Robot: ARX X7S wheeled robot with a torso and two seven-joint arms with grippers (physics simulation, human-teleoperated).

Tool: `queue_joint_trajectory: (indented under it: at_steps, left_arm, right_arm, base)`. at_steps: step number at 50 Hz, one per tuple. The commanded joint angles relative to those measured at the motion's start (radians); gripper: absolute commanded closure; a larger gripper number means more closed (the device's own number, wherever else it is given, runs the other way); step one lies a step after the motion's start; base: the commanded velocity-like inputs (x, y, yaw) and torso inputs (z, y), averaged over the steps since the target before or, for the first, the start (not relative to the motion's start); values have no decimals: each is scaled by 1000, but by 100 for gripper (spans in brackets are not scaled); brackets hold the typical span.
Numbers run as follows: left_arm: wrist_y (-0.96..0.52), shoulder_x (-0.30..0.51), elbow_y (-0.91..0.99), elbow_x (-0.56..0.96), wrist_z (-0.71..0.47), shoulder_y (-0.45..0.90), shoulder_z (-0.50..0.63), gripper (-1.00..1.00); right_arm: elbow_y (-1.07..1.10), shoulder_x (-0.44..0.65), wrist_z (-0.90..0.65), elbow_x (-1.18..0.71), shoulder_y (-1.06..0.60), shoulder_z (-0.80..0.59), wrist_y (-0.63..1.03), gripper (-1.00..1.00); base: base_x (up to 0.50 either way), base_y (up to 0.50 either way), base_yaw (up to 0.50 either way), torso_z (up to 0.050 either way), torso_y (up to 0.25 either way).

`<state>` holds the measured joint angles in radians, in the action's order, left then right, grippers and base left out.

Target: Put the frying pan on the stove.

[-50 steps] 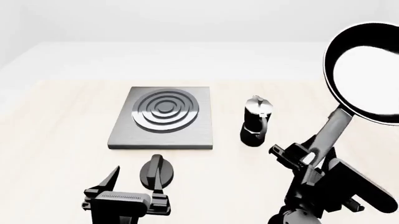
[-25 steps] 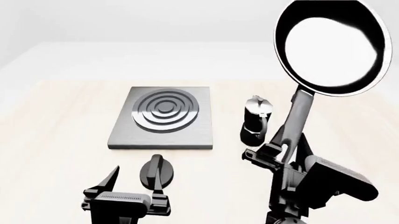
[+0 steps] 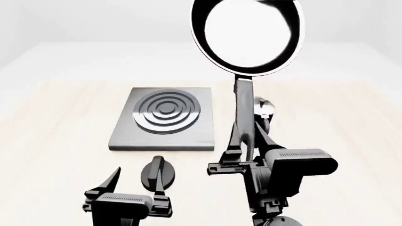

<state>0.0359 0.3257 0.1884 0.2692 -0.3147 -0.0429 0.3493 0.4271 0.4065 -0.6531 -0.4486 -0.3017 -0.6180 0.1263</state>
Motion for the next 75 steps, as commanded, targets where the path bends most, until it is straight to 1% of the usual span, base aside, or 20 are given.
queue_joint_trajectory:
  at_steps: [1,10,24,36,48,52,53,54,60,63,66,75]
  left_arm:
    - [1,0,-6,4,-1,3,3,-100]
    - [1,7,4,8,-5,-2,1,-100]
    - [-10,18,34,7,-13,-8,5,-100]
    - [-10,21,38,9,-16,-6,7,-100]
    - [-8,25,42,11,-21,-11,9,-100]
    - [-6,26,44,14,-22,-14,7,-100]
    - [-5,26,44,14,-23,-14,7,-100]
    - [-5,27,44,15,-23,-15,6,-100]
    - [-3,30,46,18,-25,-16,5,-100]
    - [-3,30,47,18,-26,-15,5,-100]
    - [1,31,46,17,-25,-18,6,-100]
    - [-4,34,51,17,-29,-15,9,-100]
  right_arm:
    - [55,42,131,12,-78,-67,65,100]
    - [64,58,179,-54,-96,-66,83,100]
    - [68,93,207,-88,-139,-60,135,100]
    - [70,121,230,-129,-224,-56,231,100]
    - [-28,118,289,-160,-297,-64,288,100]
    - [-53,116,291,-186,-320,-51,315,100]
    - [-59,111,299,-200,-314,-40,298,100]
    - [-55,115,293,-199,-327,-47,324,100]
    - [-77,106,321,-209,-347,-50,323,100]
    - [-91,98,331,-232,-359,-43,331,100]
    - [-114,79,351,-322,-376,-9,355,100]
    - [-156,71,389,-365,-414,-15,397,100]
  base:
    - [0,0,0,0,0]
    - [0,0,0,1,2]
    - [0,0,0,0,1]
    - [0,0,0,1,2]
    - [0,0,0,0,2]
    - [0,0,0,3,3]
    - [0,0,0,0,0]
    - [0,0,-3,0,0]
    - [0,0,0,0,3]
    - [0,0,0,0,0]
    - [0,0,0,0,3]
    - [0,0,0,1,2]
